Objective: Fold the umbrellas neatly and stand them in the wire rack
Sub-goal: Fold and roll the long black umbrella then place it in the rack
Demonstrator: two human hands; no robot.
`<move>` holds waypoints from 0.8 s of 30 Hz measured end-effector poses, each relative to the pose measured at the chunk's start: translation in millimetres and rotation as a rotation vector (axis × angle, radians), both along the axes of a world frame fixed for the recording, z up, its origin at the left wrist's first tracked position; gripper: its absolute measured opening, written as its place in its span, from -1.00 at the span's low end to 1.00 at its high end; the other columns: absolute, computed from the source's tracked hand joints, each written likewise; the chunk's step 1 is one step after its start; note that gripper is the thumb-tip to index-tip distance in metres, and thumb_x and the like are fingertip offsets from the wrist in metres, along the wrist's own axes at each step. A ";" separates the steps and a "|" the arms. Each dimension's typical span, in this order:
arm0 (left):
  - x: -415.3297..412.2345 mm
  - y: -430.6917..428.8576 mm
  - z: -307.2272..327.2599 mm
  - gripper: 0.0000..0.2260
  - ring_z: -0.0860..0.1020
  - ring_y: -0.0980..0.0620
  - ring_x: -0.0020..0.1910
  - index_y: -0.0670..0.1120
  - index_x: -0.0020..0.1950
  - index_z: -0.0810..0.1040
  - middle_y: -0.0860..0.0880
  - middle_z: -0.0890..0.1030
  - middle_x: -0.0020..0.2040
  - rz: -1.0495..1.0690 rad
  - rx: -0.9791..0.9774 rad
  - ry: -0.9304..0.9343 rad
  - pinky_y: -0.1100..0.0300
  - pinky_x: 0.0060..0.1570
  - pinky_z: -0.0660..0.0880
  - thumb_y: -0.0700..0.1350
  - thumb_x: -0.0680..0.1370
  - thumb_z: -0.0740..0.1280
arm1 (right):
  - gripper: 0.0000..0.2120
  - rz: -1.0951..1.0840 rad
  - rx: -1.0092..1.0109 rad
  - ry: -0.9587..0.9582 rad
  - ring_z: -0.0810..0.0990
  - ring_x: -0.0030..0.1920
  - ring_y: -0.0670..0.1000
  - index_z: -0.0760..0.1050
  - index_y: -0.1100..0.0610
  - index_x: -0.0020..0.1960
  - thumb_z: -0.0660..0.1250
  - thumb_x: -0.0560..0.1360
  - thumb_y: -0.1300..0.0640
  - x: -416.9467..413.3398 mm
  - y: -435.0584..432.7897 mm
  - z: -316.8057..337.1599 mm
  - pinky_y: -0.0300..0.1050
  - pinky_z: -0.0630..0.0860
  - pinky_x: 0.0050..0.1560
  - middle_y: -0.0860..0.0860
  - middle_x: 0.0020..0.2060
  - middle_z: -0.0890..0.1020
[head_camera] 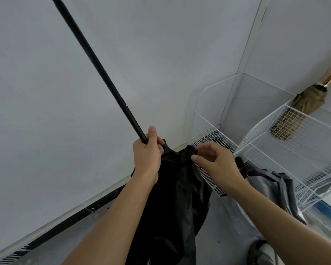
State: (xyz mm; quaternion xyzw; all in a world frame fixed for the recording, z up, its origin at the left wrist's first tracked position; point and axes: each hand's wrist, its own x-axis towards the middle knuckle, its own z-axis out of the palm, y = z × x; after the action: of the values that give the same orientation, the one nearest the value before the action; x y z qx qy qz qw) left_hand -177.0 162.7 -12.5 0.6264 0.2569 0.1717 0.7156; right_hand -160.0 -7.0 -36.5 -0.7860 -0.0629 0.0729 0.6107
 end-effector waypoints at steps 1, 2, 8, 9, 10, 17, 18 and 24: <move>0.0 0.9 -0.3 -0.55 0.30 0.12 -0.56 -0.16 -0.34 0.45 0.08 0.31 -0.58 0.025 0.003 0.010 0.20 -0.33 0.39 0.06 0.67 0.18 | -0.88 -0.049 -0.107 -0.110 0.65 -0.18 -0.12 0.59 0.04 -0.10 0.49 0.45 0.22 -1.7 -0.2 -0.9 -0.22 0.58 -0.08 -0.05 -0.22 0.69; 0.0 1.4 -0.3 -0.55 0.32 0.12 -0.54 -0.15 -0.33 0.46 0.09 0.32 -0.59 0.048 0.005 0.016 0.17 -0.27 0.43 0.07 0.67 0.18 | -0.88 -0.096 -0.187 -0.210 0.62 -0.23 -0.14 0.58 0.01 -0.17 0.49 0.45 0.18 -3.9 -1.2 -0.2 -0.22 0.55 -0.14 -0.09 -0.27 0.66; 1.5 -3.2 1.1 -0.54 0.28 0.13 -0.57 -0.15 -0.36 0.44 0.10 0.30 -0.60 0.108 0.002 -0.033 0.20 -0.35 0.36 0.06 0.67 0.18 | -0.89 0.363 -0.257 -0.050 0.58 -0.35 -0.21 0.69 -0.02 -0.09 0.41 0.54 0.15 -14.3 -4.2 -9.6 -0.28 0.47 -0.27 -0.20 -0.35 0.65; 1.7 -5.3 1.4 -0.54 0.28 0.13 -0.58 -0.15 -0.36 0.43 0.10 0.30 -0.60 0.093 0.003 -0.035 0.22 -0.37 0.34 0.06 0.67 0.18 | -0.85 0.419 -0.207 -0.004 0.62 -0.29 -0.19 0.68 0.00 0.01 0.37 0.56 0.19 -16.5 -2.2 -13.0 -0.30 0.49 -0.24 -0.18 -0.27 0.69; 2.0 -7.5 1.8 -0.54 0.27 0.14 -0.58 -0.15 -0.35 0.43 0.10 0.30 -0.60 0.076 -0.001 -0.034 0.24 -0.38 0.33 0.05 0.68 0.18 | -0.80 0.424 -0.154 0.014 0.66 -0.23 -0.13 0.66 0.01 0.11 0.34 0.58 0.23 -16.9 -0.7 -15.4 -0.29 0.52 -0.20 -0.12 -0.17 0.72; 5.3 -4.7 -0.5 -0.55 0.30 0.15 -0.59 -0.15 -0.35 0.44 0.11 0.32 -0.61 0.187 -0.013 -0.014 0.30 -0.44 0.34 0.06 0.67 0.18 | -0.81 0.258 -0.058 -0.108 0.66 -0.04 -0.14 0.65 -0.03 0.12 0.39 0.55 0.16 -17.9 -1.0 -15.9 -0.19 0.55 0.00 -0.16 -0.08 0.70; 6.2 -3.5 -1.4 -0.55 0.29 0.16 -0.60 -0.15 -0.34 0.44 0.10 0.33 -0.61 0.217 -0.010 -0.009 0.34 -0.49 0.32 0.06 0.67 0.18 | -0.92 0.215 -0.077 -0.199 0.65 -0.11 -0.10 0.66 -0.05 -0.01 0.42 0.51 0.06 -20.6 -1.9 -13.2 -0.16 0.55 -0.07 -0.14 -0.15 0.68; 24.2 -6.5 0.1 -0.56 0.32 0.17 -0.61 -0.15 -0.32 0.44 0.01 0.38 -0.52 0.324 -0.013 -0.031 0.36 -0.53 0.32 0.06 0.68 0.16 | -0.48 0.617 -0.252 -0.129 0.47 0.25 -0.21 0.59 -0.19 0.14 0.55 0.22 -0.28 -29.1 -23.0 15.9 -0.25 0.45 0.20 -0.29 0.29 0.43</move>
State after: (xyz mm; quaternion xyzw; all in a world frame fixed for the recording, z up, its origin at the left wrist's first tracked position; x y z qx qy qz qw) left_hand -152.8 156.2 -12.4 0.5694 0.3444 0.2927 0.6867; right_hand -189.1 -30.0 -20.6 -0.8023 -0.3267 0.2118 0.4525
